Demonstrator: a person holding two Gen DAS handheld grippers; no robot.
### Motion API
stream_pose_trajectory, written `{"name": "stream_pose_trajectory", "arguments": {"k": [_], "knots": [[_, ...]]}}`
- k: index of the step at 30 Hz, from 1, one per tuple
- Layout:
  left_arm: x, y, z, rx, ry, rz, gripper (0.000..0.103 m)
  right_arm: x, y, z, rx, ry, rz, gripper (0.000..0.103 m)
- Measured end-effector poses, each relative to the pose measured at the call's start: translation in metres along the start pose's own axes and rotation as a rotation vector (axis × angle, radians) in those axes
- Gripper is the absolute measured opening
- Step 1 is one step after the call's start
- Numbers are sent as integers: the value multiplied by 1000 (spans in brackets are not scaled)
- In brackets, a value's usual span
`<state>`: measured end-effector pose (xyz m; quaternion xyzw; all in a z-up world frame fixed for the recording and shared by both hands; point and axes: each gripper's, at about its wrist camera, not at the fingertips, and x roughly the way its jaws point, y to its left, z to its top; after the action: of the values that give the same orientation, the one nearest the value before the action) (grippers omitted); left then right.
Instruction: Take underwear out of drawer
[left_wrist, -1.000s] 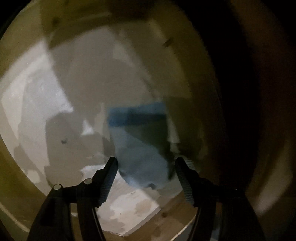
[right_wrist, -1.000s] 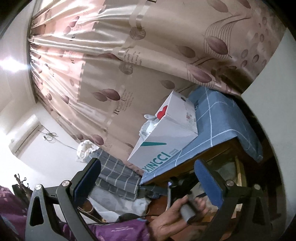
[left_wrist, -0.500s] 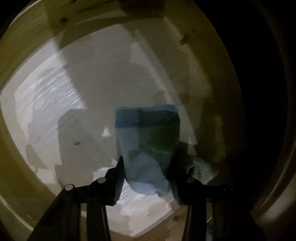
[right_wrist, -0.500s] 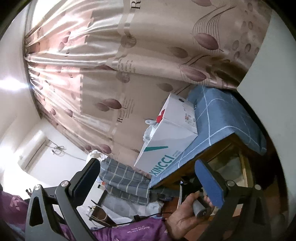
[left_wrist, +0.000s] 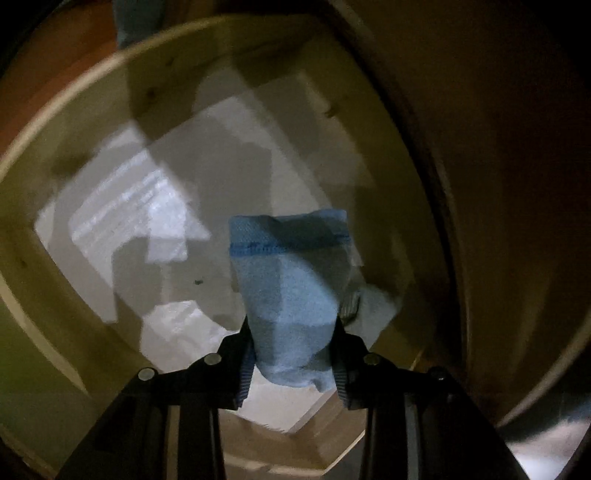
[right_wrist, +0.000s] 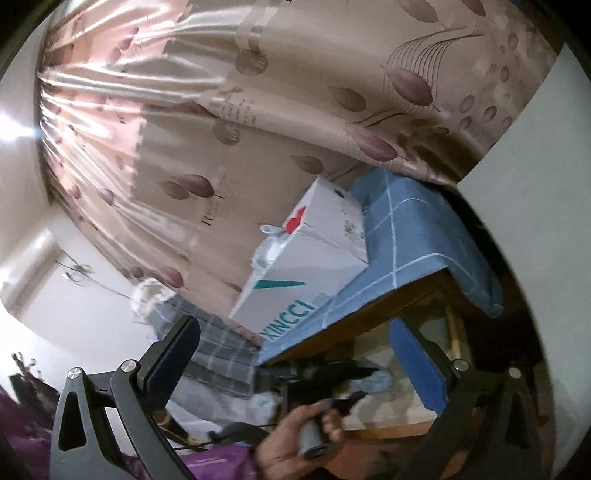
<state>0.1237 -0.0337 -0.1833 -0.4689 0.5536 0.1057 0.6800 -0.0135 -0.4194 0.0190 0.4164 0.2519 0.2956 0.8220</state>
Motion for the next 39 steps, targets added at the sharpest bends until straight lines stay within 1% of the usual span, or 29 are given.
{"name": "stream_pose_trajectory", "arguments": {"k": [2, 3, 4, 5, 7, 9, 10, 13, 15, 17, 20, 21, 22, 23, 24, 26, 29, 31, 32, 35, 36, 37, 39], "knots": [[-7, 9, 0, 8, 16, -37, 35, 2, 0, -1, -8, 10, -22, 102], [-10, 10, -3, 40, 17, -50, 35, 3, 1, -1, -15, 13, -33, 102], [-22, 13, 6, 87, 0, -48, 35, 5, 2, -2, -21, 16, -41, 102], [-29, 15, 6, 109, -8, -55, 35, 6, 3, -2, -27, 19, -55, 102], [-33, 23, 1, 135, 1, -83, 35, 9, 5, -3, -43, 29, -89, 102], [-46, 24, 0, 180, -15, -87, 35, 14, 11, -5, -80, 46, -121, 102], [-42, 17, -9, 204, -17, -94, 35, 17, 13, -6, -96, 50, -136, 102], [-49, 10, -17, 287, -35, -103, 35, 28, 27, -13, -186, 90, -193, 102], [-63, 10, -23, 347, -46, -105, 35, 38, 39, -21, -265, 126, -244, 102], [-76, 8, -29, 414, -55, -107, 35, 52, 47, -28, -331, 190, -276, 102], [-97, 5, -33, 497, -69, -115, 35, 89, 57, -44, -459, 352, -355, 101], [-104, 2, -33, 529, -80, -121, 35, 108, 60, -53, -560, 422, -425, 98], [-114, 2, -36, 562, -93, -130, 35, 120, 61, -58, -624, 463, -470, 94], [-122, 0, -37, 594, -106, -137, 36, 140, 58, -67, -713, 546, -523, 88], [-134, -2, -39, 629, -120, -145, 36, 153, 52, -71, -741, 599, -541, 79], [-161, -7, -43, 684, -141, -158, 36, 179, 38, -79, -776, 689, -587, 69], [-187, -6, -42, 743, -180, -182, 36, 222, 6, -97, -827, 834, -663, 69], [-197, -4, -37, 752, -192, -194, 36, 239, -8, -114, -886, 901, -697, 69], [-201, -1, -34, 744, -193, -205, 36, 250, -14, -126, -947, 933, -725, 69], [-215, 8, -26, 732, -213, -209, 36, 271, -28, -149, -1058, 1001, -756, 69], [-217, 10, -22, 731, -215, -212, 36, 279, -32, -155, -1095, 1021, -764, 67], [-219, 12, -20, 732, -223, -211, 36, 285, -33, -156, -1120, 1019, -768, 66], [-223, 15, -16, 736, -240, -214, 36, 295, -41, -165, -1230, 1039, -810, 67]]}}
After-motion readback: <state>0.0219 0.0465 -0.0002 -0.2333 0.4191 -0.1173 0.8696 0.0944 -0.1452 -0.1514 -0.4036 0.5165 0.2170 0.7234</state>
